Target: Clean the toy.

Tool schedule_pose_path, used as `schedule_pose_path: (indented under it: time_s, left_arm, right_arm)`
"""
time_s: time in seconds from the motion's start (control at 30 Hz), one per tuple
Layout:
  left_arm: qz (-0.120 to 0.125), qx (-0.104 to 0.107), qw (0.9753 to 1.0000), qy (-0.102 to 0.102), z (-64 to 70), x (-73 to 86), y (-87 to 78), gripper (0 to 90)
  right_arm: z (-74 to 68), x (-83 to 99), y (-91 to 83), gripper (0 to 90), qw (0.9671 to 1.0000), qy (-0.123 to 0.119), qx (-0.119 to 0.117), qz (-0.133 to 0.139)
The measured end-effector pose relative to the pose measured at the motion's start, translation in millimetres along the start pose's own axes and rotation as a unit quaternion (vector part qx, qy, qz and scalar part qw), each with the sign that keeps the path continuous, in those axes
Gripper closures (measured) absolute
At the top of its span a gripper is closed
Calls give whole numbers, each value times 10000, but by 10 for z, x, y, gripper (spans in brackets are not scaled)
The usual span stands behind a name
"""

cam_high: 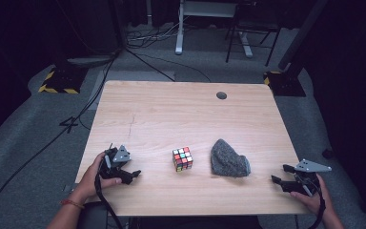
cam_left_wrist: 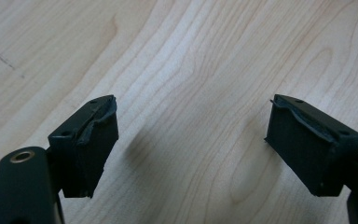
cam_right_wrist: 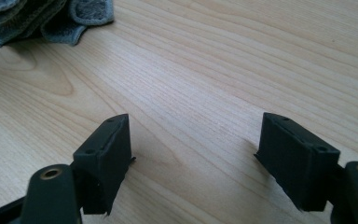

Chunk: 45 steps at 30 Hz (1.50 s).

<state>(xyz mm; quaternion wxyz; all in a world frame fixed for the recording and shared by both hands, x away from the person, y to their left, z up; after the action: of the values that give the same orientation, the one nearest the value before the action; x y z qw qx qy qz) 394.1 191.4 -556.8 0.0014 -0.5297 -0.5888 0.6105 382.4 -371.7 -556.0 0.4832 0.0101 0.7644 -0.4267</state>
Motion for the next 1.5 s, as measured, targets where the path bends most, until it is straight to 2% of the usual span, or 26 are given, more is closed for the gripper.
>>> schedule_pose_path:
  time_s: [0.1,0.17,0.2,1.5]
  left_arm:
    - [18,44,9999,-111,3,7,8,167]
    - [67,201,9990,-381,3,29,27,167]
    - [183,230,9987,-406,-1,44,31,158]
    - [184,192,9987,-446,-3,45,31,158]
  right_arm:
    - [0,1,0,256,10000,-4,-1,-3]
    - [1,1,0,255,10000,-4,-2,-3]
    - [1,1,1,255,10000,2,-1,0]
    - [6,-6,9,257,10000,35,34,10]
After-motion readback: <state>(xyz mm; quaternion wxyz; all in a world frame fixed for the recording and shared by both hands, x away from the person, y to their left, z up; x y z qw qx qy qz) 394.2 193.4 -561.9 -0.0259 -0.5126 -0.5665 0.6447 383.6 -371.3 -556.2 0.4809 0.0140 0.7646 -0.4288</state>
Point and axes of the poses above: each handheld gripper's, and its own axes: y roughly forward along the jaws, x roughly out of its underside, z roughly to its right, the point moved 8 cm from there along y, roughly forward along the jaws, and after that the axes turned 15 degrees about -x, right-handed, at the moved point
